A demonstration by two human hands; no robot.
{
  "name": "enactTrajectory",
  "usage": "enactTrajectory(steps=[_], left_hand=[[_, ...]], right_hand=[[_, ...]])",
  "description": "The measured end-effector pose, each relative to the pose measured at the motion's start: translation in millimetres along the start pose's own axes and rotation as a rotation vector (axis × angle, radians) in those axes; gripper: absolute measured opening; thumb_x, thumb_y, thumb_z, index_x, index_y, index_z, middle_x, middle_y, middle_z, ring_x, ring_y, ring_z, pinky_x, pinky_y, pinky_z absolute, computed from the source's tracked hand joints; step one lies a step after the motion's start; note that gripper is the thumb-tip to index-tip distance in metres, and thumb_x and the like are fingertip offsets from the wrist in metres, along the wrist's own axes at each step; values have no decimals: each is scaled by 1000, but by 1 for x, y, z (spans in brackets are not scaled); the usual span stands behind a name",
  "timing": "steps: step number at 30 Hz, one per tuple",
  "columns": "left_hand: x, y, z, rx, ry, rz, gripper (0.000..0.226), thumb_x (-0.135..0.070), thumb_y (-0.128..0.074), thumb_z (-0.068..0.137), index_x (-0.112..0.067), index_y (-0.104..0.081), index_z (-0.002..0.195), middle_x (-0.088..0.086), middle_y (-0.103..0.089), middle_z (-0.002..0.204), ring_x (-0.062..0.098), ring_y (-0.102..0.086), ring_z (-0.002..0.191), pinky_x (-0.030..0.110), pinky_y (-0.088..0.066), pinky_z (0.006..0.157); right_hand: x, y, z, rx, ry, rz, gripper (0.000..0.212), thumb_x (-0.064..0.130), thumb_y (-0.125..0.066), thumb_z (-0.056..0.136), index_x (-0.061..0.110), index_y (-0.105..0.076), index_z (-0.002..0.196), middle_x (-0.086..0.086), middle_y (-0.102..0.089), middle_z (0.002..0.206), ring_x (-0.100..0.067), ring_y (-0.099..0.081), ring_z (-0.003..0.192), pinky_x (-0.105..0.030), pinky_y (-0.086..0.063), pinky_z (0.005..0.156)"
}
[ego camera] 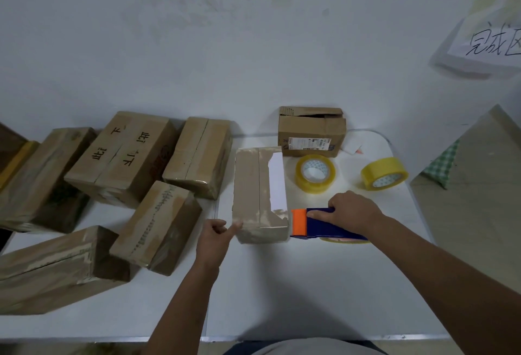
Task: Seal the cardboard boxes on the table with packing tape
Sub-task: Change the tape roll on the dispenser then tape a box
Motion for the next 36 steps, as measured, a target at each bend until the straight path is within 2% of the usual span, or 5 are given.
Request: enactTrajectory(steps=[16, 23, 28, 31, 36], left_hand=[[-21, 25, 32, 211, 0, 221, 51, -47, -69, 88, -19, -53, 128, 4, -48, 128, 23, -45, 124, 43, -39, 103], [-38, 49, 34, 68, -162, 245, 26, -25, -40, 107, -21, -64, 96, 3, -63, 116, 15, -65, 96, 25, -44, 79], [-38, 47, 50, 41, -209, 510, 24, -23, -46, 104, -24, -66, 90, 14, -64, 117, 26, -67, 90, 39, -56, 82], [-44, 52, 47, -12, -198, 582, 27, -16, -46, 103, 2, -66, 108, 24, -58, 122, 39, -60, 107, 40, -51, 87], [-71, 73, 12, -215, -483, 661, 39, -1, -48, 98, -5, -55, 136, 16, -56, 135, 33, -56, 119, 37, -45, 96]], right_hand=[[22, -35, -2, 24, -154, 36, 73, 85, -36, 79, 16, -59, 78, 0, -54, 72, -14, -53, 64, -28, -40, 60], [22, -36, -4, 29, -182, 23, 72, 84, -36, 79, 16, -60, 80, 0, -55, 73, -16, -56, 68, -27, -42, 63], [25, -34, -6, 12, -170, 13, 71, 83, -36, 81, 16, -59, 78, -1, -57, 74, -15, -56, 67, -26, -40, 61], [26, -33, -6, 7, -173, -8, 74, 83, -34, 81, 15, -61, 79, 1, -55, 71, -14, -55, 64, -26, -41, 61], [26, -34, -8, -7, -167, -25, 74, 83, -32, 82, 15, -62, 79, 1, -57, 72, -14, -56, 65, -26, -43, 62]])
Point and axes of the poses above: each hand's wrist, its own z-axis towards the middle knuckle, its own y-axis out of the back of the hand, x = y × z, the point moved 9 cm from there along z, towards the middle knuckle
